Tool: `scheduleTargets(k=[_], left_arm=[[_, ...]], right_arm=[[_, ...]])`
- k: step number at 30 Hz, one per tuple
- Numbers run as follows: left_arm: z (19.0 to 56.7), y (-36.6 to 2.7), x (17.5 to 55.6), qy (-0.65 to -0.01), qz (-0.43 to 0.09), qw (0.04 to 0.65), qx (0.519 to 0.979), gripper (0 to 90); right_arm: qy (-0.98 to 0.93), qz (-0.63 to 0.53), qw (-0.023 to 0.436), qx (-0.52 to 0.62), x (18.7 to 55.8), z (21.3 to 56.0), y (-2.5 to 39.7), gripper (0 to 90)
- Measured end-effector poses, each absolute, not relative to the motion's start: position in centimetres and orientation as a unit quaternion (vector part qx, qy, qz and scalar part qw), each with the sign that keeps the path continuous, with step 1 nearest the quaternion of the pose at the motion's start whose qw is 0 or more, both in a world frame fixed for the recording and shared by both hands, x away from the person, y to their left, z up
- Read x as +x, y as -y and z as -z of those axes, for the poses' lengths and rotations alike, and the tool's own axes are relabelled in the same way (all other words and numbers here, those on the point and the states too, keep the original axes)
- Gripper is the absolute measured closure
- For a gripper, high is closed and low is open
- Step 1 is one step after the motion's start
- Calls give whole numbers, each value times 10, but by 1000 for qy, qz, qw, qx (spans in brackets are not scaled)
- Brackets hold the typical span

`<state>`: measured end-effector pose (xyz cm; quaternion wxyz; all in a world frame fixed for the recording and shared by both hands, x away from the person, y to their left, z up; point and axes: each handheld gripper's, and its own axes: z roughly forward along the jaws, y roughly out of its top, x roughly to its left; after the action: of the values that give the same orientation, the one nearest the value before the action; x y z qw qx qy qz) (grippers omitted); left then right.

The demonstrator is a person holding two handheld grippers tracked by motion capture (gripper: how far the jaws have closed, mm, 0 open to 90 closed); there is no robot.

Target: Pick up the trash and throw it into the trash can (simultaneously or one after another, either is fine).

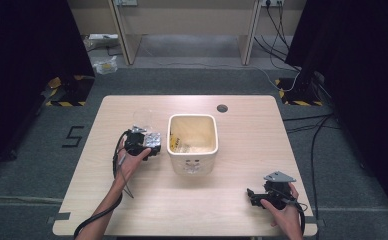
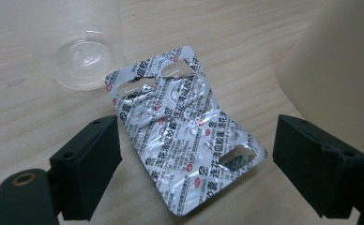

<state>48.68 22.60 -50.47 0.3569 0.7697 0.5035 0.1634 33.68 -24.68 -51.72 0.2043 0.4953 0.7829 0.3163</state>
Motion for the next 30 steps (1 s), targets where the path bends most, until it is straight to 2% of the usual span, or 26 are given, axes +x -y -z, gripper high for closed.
scheduleTargets(k=[14, 16, 20, 30], left_arm=[[512, -214, 502, -508, -173, 321, 780, 153], [512, -212, 501, -503, -184, 314, 784, 187], [510, -212, 499, -498, -184, 320, 785, 319], [503, -221, 490, -493, -173, 344, 780, 340]], right_arm=[[-784, -316, 204, 494, 337, 517, 247, 3], [-784, -316, 204, 494, 337, 517, 247, 3], [-784, -316, 204, 494, 337, 517, 247, 3], [-784, -316, 204, 494, 337, 517, 247, 3]])
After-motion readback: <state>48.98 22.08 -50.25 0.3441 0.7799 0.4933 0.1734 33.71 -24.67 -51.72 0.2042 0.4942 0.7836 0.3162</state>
